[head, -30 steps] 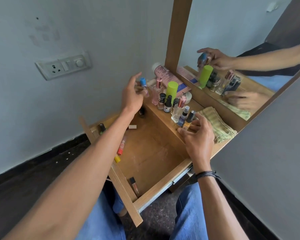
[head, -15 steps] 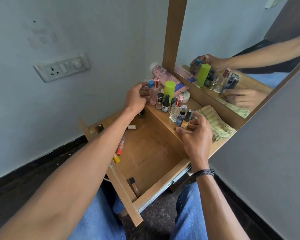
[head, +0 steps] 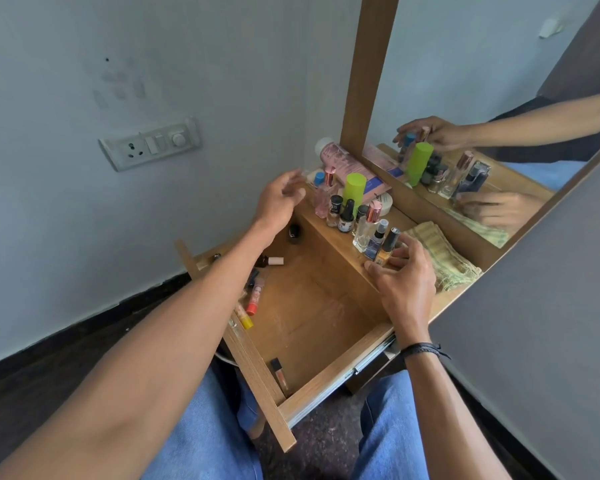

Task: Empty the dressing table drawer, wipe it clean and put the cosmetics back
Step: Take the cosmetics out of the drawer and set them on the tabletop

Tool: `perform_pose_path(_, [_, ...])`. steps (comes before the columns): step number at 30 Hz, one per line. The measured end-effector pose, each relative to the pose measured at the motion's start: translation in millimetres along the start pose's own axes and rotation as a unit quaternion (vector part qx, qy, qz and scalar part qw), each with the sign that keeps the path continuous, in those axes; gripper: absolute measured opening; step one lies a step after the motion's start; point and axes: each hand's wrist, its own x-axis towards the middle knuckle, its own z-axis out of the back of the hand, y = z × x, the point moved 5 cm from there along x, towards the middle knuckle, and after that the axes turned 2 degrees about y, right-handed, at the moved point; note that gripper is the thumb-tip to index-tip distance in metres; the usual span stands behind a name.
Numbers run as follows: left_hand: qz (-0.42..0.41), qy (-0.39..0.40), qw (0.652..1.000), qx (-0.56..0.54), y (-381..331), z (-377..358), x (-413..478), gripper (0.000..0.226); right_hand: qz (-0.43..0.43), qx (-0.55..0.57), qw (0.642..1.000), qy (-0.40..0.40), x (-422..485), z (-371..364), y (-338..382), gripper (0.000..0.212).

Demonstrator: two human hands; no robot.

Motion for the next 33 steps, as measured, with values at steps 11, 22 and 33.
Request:
perform_pose_path(11, [0.009,0.039,0.998,-0.050,-0.9,-16.2,13.6,0.038,-0.002,0.003,1.000,0.004,-0.9,0.0,1.6,0.068])
perform_pose_path(22, [-0.016,-0.073,0.996,0.043,0.4,17.7,10.4,0.035,-0.006,-0.003,1.000,0.002,-1.6,-1.0,2.1,0.067])
perform_pose_path(33, [-0.086,0.004,0.958,0.274,-31.3,4.0,18.8,0.031,-0.003,-0.011,1.000,0.007,-2.8,-0.6,4.3,0.063])
